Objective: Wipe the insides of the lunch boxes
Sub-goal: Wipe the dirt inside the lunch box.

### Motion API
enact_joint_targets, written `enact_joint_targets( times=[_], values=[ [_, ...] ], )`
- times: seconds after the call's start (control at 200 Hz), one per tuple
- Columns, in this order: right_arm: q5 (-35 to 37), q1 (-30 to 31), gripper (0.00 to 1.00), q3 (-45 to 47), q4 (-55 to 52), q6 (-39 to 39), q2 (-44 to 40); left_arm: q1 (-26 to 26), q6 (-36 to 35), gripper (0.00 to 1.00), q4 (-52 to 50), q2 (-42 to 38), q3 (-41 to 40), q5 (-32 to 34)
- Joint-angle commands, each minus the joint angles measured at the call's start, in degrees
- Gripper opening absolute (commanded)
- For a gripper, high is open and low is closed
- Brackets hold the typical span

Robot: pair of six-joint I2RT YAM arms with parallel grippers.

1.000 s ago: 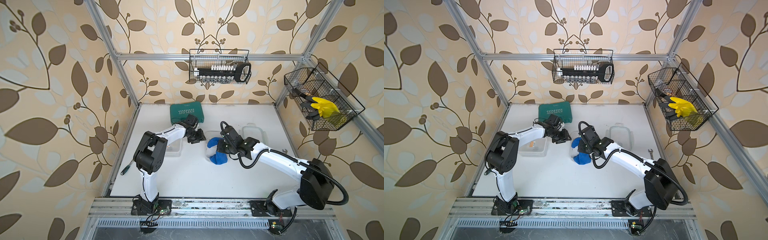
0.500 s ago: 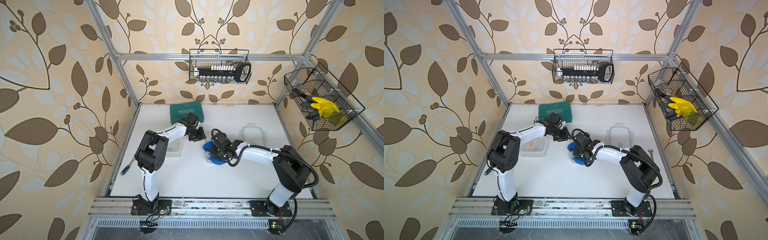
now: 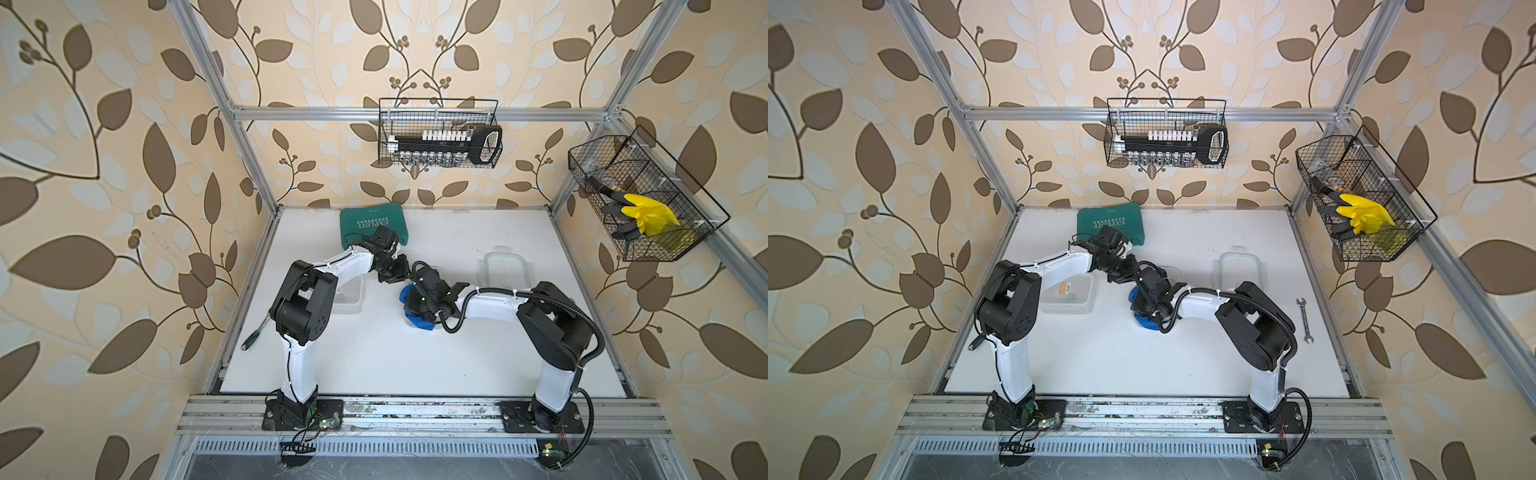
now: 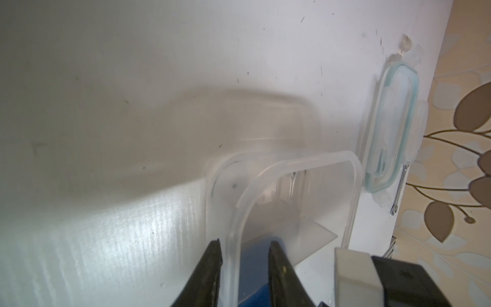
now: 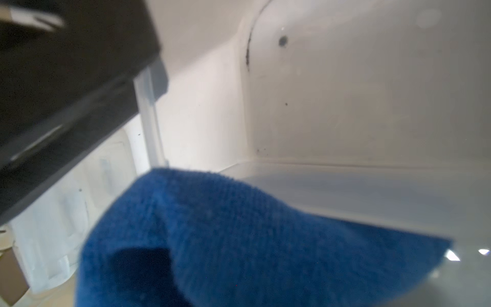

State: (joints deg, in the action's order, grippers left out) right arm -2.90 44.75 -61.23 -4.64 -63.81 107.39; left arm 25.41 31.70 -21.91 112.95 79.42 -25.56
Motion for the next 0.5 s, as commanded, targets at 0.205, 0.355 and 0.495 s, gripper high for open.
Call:
enact_joint_targets(
  times=[0.205, 0.355, 0.495],
  values=[
    [-12.58, 0.87, 0.0, -4.61, -4.55, 5.85, 2.91, -0.44, -1.1, 0.47, -0.42, 1.66, 0.78, -0.43],
    [-15.91, 0.94, 0.0, -6.92, -10.77, 10.26, 3.36, -0.4, -1.34, 0.41, -0.76, 2.58, 1.13, -0.32],
    [-18.35, 1.27, 0.0, -6.62, -11.43, 11.72, 2.7, -0.4, -1.67, 0.26, -1.33, 3.02, 1.33, 0.28]
  ],
)
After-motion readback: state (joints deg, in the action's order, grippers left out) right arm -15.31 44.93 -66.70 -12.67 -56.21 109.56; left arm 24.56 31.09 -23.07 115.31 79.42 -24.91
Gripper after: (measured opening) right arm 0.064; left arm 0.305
